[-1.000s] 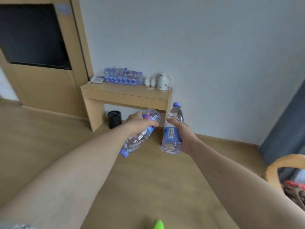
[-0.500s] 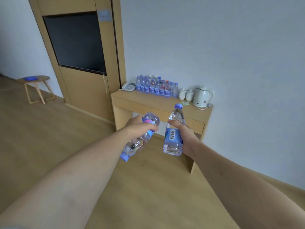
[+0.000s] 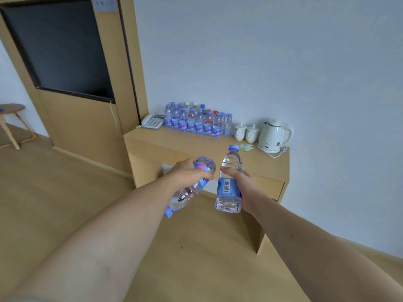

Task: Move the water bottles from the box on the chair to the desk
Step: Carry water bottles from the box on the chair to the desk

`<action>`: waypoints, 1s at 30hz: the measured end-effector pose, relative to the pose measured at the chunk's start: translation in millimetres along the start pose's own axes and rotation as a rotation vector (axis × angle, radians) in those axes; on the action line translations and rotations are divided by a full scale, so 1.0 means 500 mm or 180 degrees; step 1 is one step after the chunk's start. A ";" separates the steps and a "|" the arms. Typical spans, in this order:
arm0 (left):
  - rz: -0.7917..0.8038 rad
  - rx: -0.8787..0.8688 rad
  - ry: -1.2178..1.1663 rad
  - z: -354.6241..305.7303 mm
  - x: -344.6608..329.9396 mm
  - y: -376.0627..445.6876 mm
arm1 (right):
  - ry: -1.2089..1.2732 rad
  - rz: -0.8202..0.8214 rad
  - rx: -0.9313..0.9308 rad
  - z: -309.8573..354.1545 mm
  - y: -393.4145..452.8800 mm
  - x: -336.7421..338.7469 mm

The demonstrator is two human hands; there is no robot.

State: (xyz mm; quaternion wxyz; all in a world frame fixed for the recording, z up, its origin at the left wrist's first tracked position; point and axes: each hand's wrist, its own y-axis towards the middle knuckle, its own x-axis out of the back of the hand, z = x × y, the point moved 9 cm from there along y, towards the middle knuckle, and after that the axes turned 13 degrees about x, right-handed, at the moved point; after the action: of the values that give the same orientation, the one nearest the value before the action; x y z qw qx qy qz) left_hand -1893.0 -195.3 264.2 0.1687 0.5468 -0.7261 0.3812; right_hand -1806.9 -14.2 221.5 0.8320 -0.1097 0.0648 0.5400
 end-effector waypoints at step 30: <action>0.0492 -0.0111 0.0609 -0.443 -0.018 1.129 | -0.0504 -0.0699 0.0003 0.013 1.149 -0.002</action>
State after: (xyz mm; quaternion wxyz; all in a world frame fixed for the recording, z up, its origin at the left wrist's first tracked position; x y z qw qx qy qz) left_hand -2448.6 37.1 194.6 0.2169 0.4474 -0.7532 0.4308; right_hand -2331.9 212.1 163.1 0.8886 -0.0728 -0.0134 0.4526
